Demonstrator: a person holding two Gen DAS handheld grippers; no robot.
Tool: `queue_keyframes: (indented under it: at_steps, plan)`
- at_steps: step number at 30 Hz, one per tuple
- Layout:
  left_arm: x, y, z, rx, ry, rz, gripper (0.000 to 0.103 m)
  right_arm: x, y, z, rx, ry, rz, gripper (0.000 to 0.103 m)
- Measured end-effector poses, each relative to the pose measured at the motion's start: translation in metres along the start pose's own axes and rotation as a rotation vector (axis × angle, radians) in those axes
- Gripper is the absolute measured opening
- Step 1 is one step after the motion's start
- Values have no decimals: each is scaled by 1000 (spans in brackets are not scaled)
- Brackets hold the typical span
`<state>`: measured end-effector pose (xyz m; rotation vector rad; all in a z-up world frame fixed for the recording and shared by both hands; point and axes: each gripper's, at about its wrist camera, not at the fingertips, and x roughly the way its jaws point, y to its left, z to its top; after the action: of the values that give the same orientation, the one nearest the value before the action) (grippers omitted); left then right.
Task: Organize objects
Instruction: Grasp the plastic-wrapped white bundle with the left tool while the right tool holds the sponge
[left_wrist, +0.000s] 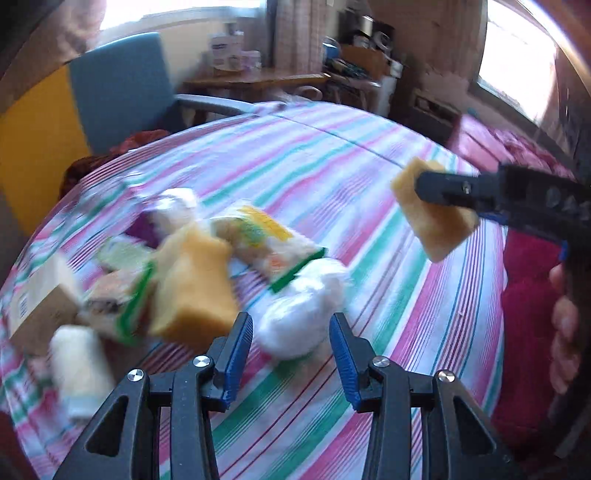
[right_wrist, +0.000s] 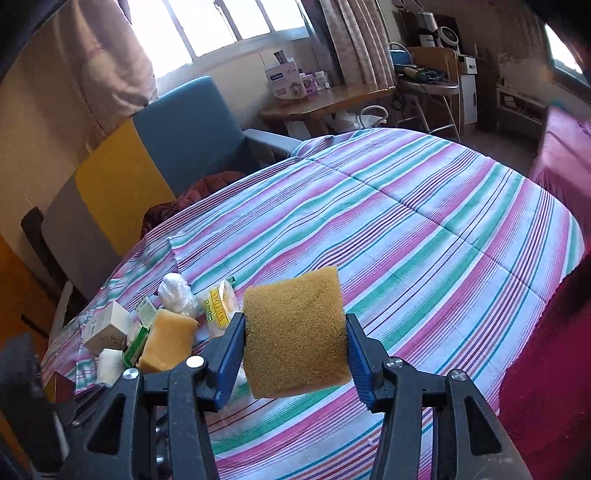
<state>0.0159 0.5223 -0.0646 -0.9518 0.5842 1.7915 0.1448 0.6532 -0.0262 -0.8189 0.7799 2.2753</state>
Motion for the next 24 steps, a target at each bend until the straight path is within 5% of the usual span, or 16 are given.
queue_keyframes:
  at_steps: [7, 14, 24]
  plan:
    - [26, -20, -3, 57, -25, 14, 39, 1, 0, 0, 7, 3, 27, 52]
    - [22, -10, -18, -39, -59, -52, 31, -1, 0, 0, 2, -3, 37, 52]
    - [-22, 15, -68, -200, -153, -13, 31, 0, 15, -5, -80, 4, 52, 52]
